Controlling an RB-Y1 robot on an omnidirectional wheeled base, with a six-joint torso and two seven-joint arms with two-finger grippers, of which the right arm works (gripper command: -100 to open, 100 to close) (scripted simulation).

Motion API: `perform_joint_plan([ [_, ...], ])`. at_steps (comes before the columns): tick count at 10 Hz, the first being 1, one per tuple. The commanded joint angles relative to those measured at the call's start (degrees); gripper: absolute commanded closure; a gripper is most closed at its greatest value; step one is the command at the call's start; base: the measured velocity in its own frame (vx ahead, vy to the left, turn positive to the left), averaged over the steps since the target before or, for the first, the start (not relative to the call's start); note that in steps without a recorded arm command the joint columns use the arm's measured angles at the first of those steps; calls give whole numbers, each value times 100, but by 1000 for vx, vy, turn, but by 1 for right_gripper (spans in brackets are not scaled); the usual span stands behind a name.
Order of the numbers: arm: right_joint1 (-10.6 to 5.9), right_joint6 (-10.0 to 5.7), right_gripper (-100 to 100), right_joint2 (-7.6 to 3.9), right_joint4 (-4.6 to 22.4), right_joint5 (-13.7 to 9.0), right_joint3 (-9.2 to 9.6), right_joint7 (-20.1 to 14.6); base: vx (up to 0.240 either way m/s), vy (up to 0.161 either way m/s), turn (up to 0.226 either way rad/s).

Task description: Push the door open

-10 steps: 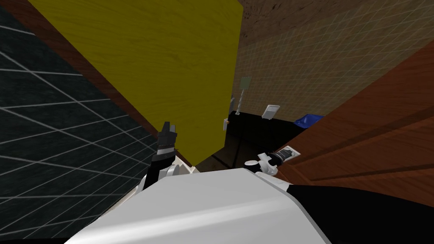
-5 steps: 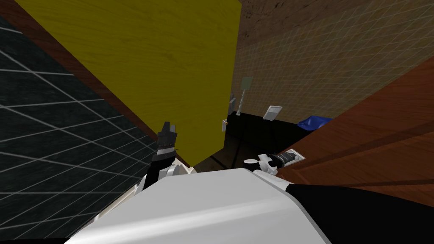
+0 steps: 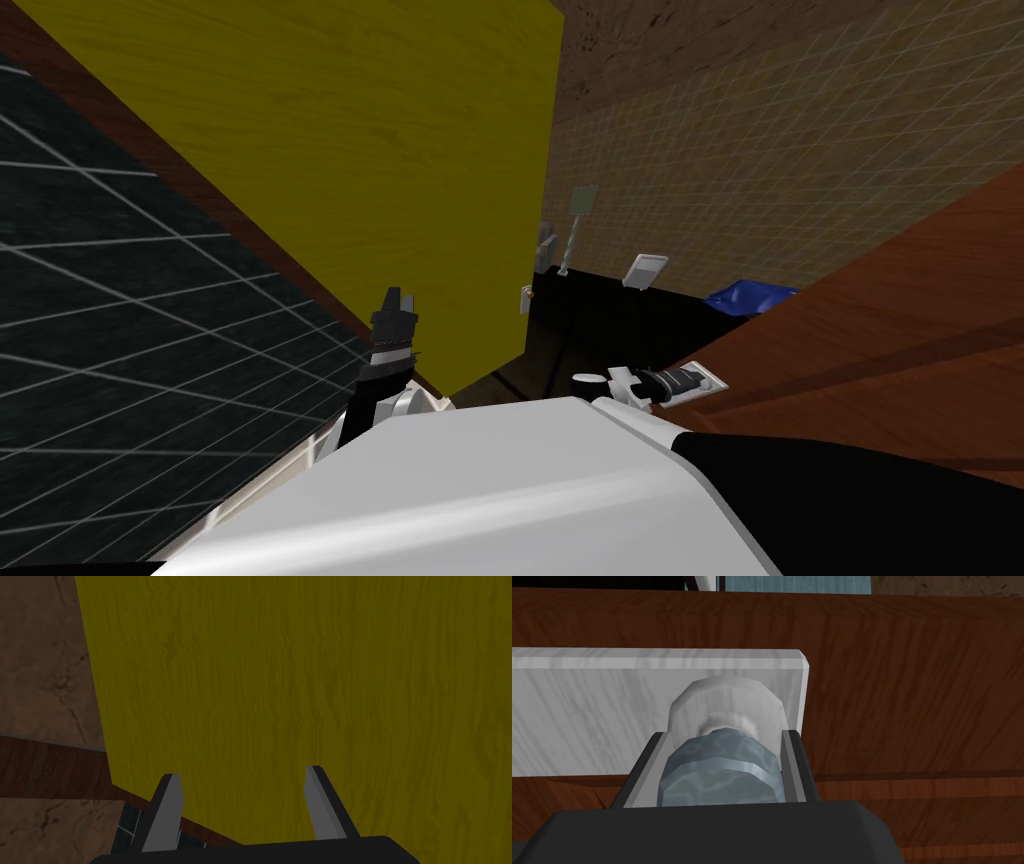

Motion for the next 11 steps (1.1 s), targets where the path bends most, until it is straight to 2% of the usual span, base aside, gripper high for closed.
perform_joint_plan([
  [1, 0, 0, 100, 0, 0, 0, 0, 0, 17, -45, 10],
  [2, -56, -33, 100, -164, -70, -10, -152, 40, 28, -81, 26],
  [4, -71, -41, 100, -200, -88, -13, -191, 50, 53, -108, 4],
  [5, -124, -68, 100, -293, -151, -21, -334, 82, 55, -143, 3],
  [6, -143, -78, 100, -319, -174, -24, -387, 94, 72, -134, 12],
  [8, -225, -121, 100, -362, -272, -37, -627, 144, 81, -162, -1],
  [9, -225, -121, 100, -362, -272, -37, -627, 144, 46, -126, -2],
  [10, -286, -153, 100, -338, -346, -46, -820, 182, 89, -175, 5],
  [11, -306, -163, 100, -319, -369, -49, -885, 194, 77, -163, 11],
])
